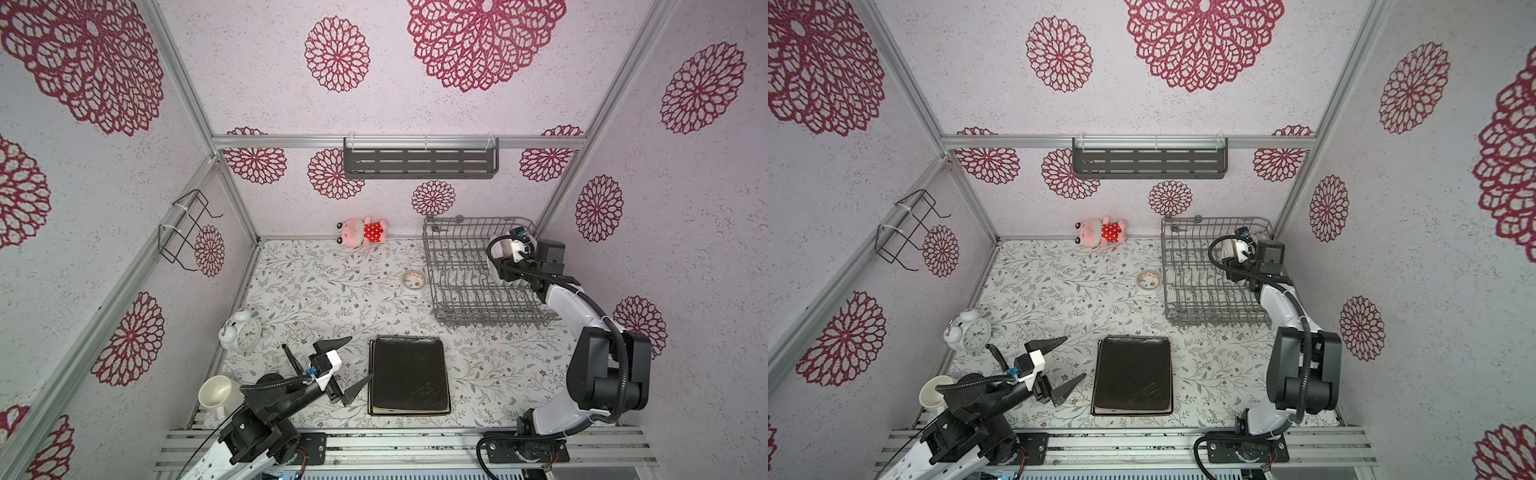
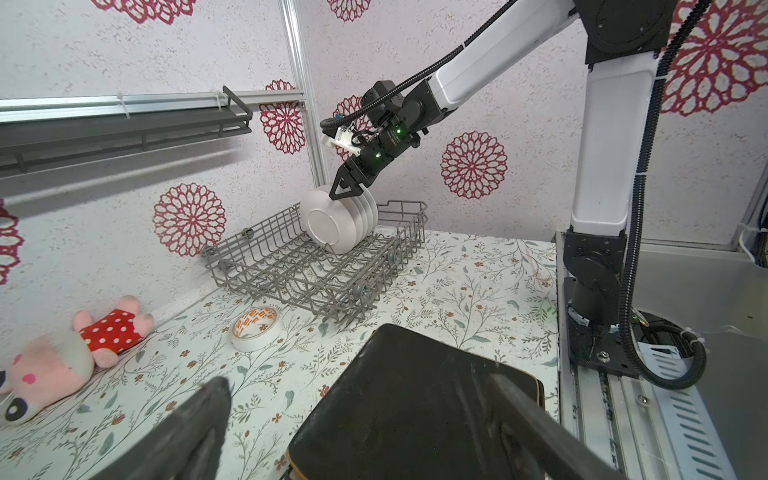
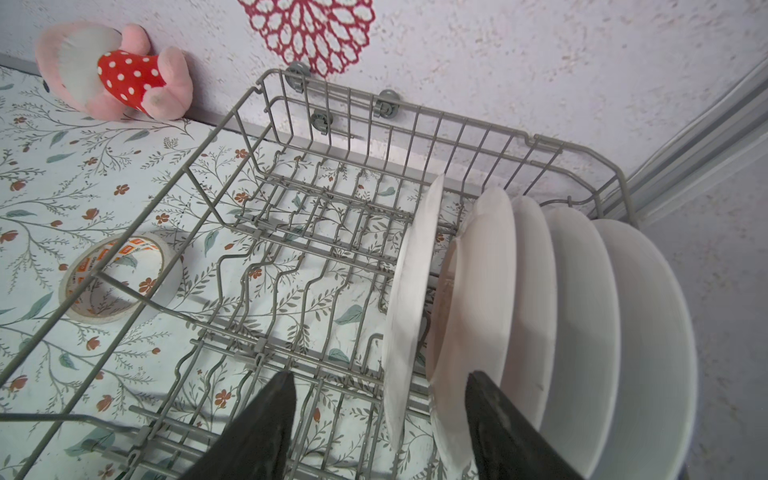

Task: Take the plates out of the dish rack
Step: 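Grasp the top edge of the nearest white plate in the rack with the right gripper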

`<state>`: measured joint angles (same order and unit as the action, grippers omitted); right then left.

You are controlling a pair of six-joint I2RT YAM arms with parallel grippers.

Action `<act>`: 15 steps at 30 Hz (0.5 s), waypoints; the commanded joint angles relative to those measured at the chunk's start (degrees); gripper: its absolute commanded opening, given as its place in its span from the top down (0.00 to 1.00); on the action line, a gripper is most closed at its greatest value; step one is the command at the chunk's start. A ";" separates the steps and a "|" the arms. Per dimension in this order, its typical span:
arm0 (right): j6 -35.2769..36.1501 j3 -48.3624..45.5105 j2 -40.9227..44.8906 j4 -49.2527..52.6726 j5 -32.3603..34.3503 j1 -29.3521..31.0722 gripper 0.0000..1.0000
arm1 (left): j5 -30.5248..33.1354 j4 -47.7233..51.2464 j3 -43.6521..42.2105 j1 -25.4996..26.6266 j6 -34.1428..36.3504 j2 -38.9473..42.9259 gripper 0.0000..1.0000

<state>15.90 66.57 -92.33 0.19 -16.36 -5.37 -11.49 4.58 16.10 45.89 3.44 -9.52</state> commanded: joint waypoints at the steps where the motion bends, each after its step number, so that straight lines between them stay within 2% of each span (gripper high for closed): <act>1: -0.47 2.86 -1.39 -0.01 -1.79 -0.23 0.34 | 0.18 -1.24 -0.44 0.52 1.28 0.17 0.03; 8: -1.31 5.05 -5.05 0.08 -1.57 -0.21 0.36 | 0.38 -1.49 -0.56 0.52 1.23 -0.36 0.03; 15: -1.40 4.94 -7.39 0.08 -1.94 -0.21 0.42 | 0.55 -1.66 -0.61 0.55 1.30 -0.94 0.03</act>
<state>15.33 70.26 -99.39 0.71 -16.86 -5.37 -11.14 4.49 16.01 45.89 3.44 -10.04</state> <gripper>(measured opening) 0.583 0.974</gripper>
